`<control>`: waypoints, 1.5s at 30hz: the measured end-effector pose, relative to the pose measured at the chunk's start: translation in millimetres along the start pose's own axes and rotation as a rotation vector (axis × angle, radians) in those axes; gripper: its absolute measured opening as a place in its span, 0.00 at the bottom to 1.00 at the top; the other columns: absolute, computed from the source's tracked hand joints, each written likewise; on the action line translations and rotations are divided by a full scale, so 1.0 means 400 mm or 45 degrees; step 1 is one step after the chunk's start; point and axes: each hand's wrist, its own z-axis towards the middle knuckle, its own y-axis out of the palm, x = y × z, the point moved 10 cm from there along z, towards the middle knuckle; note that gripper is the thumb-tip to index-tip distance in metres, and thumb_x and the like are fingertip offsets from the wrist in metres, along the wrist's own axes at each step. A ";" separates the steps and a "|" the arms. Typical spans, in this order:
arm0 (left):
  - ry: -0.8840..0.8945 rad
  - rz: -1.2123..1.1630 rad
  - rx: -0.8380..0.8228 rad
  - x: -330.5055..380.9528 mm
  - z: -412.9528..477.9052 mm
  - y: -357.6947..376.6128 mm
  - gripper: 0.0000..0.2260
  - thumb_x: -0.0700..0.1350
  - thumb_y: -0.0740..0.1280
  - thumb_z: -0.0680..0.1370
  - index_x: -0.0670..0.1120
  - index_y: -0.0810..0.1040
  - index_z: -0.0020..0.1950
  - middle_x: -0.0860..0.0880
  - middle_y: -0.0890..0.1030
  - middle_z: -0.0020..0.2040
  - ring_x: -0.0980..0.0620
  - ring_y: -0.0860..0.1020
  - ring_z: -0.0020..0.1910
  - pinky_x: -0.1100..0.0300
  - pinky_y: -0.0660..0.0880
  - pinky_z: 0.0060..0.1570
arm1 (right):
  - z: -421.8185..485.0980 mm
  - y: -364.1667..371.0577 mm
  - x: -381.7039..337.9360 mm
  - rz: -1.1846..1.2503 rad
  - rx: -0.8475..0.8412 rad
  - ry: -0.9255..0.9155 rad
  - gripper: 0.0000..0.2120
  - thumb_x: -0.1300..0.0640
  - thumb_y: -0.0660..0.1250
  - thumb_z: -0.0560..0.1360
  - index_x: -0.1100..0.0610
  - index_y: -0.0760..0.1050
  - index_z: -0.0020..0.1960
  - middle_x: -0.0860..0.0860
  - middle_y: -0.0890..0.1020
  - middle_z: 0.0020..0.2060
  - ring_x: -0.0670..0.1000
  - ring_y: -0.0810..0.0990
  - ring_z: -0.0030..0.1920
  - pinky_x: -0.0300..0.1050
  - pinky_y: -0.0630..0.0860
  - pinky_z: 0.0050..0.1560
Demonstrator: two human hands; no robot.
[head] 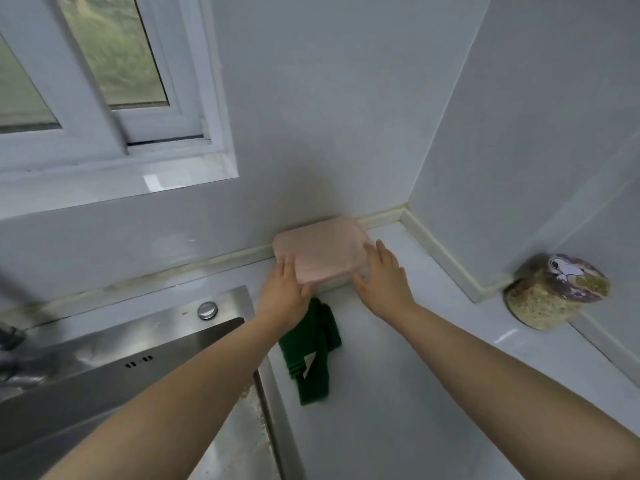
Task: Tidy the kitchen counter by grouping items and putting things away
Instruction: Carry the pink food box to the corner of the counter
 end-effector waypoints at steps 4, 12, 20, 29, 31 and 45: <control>-0.352 -0.569 0.100 -0.080 0.106 0.007 0.26 0.47 0.61 0.80 0.40 0.56 0.75 0.40 0.66 0.71 0.41 0.69 0.67 0.50 0.67 0.66 | 0.135 0.044 0.056 0.313 -0.027 0.189 0.33 0.43 0.58 0.76 0.59 0.57 0.75 0.57 0.62 0.72 0.59 0.62 0.71 0.57 0.63 0.69; -0.690 -0.801 0.058 -0.181 0.190 0.066 0.20 0.50 0.60 0.80 0.35 0.73 0.64 0.35 0.77 0.59 0.37 0.77 0.56 0.46 0.75 0.58 | 0.248 0.133 0.173 0.790 -0.038 0.656 0.29 0.54 0.64 0.77 0.66 0.59 0.71 0.61 0.71 0.66 0.60 0.73 0.63 0.48 0.70 0.59; -0.747 -0.837 0.073 -0.202 0.200 0.089 0.19 0.50 0.58 0.81 0.37 0.73 0.64 0.38 0.78 0.55 0.37 0.78 0.51 0.45 0.79 0.52 | 0.258 0.194 0.213 1.152 0.036 0.862 0.23 0.56 0.66 0.74 0.61 0.67 0.66 0.59 0.74 0.59 0.59 0.75 0.53 0.61 0.78 0.53; -0.749 -0.925 0.021 -0.197 0.183 0.089 0.19 0.49 0.55 0.83 0.39 0.70 0.68 0.40 0.75 0.54 0.39 0.75 0.50 0.47 0.78 0.51 | 0.193 0.244 0.202 1.734 0.034 1.084 0.16 0.63 0.61 0.77 0.60 0.70 0.65 0.58 0.77 0.50 0.57 0.76 0.42 0.51 0.78 0.37; -0.745 -0.958 0.013 -0.191 0.172 0.082 0.19 0.49 0.55 0.83 0.40 0.70 0.69 0.40 0.75 0.57 0.39 0.75 0.53 0.47 0.78 0.52 | 0.174 0.250 0.208 1.797 0.054 1.119 0.18 0.61 0.63 0.76 0.60 0.71 0.65 0.59 0.78 0.54 0.59 0.78 0.49 0.56 0.79 0.47; -0.616 -1.406 -0.083 0.009 -0.012 0.044 0.15 0.50 0.62 0.80 0.43 0.72 0.62 0.47 0.77 0.49 0.47 0.75 0.51 0.52 0.75 0.50 | -0.069 0.060 0.252 2.175 0.389 1.150 0.14 0.59 0.67 0.70 0.59 0.75 0.56 0.58 0.81 0.51 0.60 0.80 0.48 0.63 0.77 0.53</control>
